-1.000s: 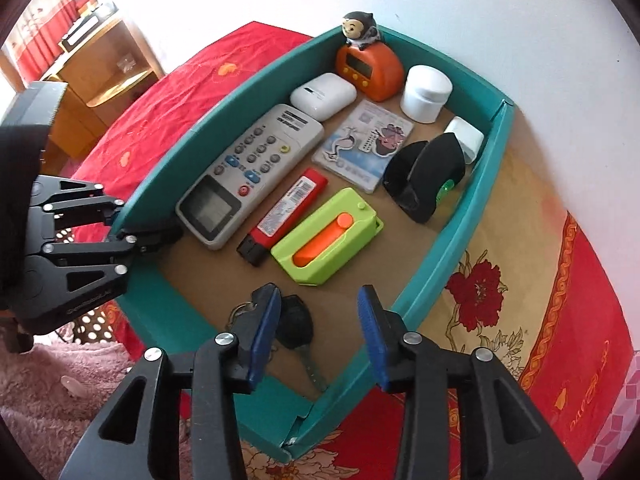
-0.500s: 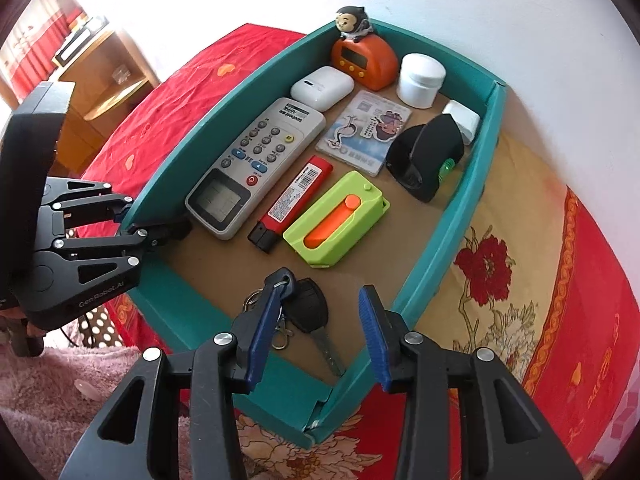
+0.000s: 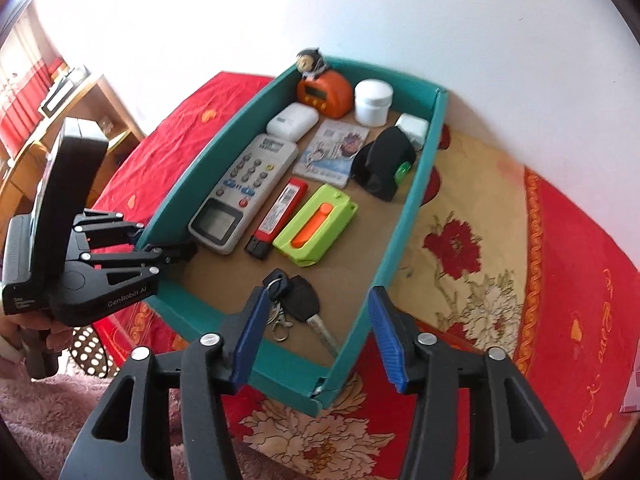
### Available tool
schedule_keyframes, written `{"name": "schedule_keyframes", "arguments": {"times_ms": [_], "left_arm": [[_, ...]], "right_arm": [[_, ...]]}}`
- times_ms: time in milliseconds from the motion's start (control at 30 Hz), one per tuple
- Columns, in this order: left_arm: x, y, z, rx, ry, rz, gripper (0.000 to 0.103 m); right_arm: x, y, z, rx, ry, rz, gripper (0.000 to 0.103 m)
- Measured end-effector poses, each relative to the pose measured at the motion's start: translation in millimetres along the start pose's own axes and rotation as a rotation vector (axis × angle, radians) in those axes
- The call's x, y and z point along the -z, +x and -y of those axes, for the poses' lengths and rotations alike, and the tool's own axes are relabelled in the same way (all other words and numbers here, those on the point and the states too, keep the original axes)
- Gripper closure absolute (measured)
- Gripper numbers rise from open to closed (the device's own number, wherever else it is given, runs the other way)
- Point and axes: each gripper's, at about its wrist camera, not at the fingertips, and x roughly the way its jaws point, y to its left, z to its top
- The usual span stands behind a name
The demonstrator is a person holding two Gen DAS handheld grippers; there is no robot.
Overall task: Organize objects
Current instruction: 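Withdraw the right gripper and open the left gripper off the tray wall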
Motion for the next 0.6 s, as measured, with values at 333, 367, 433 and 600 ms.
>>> {"name": "schedule_keyframes", "arguments": {"times_ms": [333, 367, 433, 600], "left_arm": [[10.7, -25.1, 1.6, -0.071, -0.085, 0.034, 0.068], [12.5, -29.2, 2.3, -0.075, -0.094, 0.039, 0.067], [17.4, -40.6, 6.3, -0.081, -0.115, 0.055, 0.062], [24.2, -67.1, 17.6, -0.094, -0.110, 0.105, 0.046]], "right_arm": [[14.6, -15.9, 35.5, -0.054, 0.078, 0.067, 0.039], [16.0, -18.8, 40.8, -0.057, 0.088, 0.079, 0.038], [17.0, -22.2, 47.6, -0.049, 0.097, 0.095, 0.037], [21.1, -32.8, 60.1, -0.049, 0.116, 0.135, 0.032]]}}
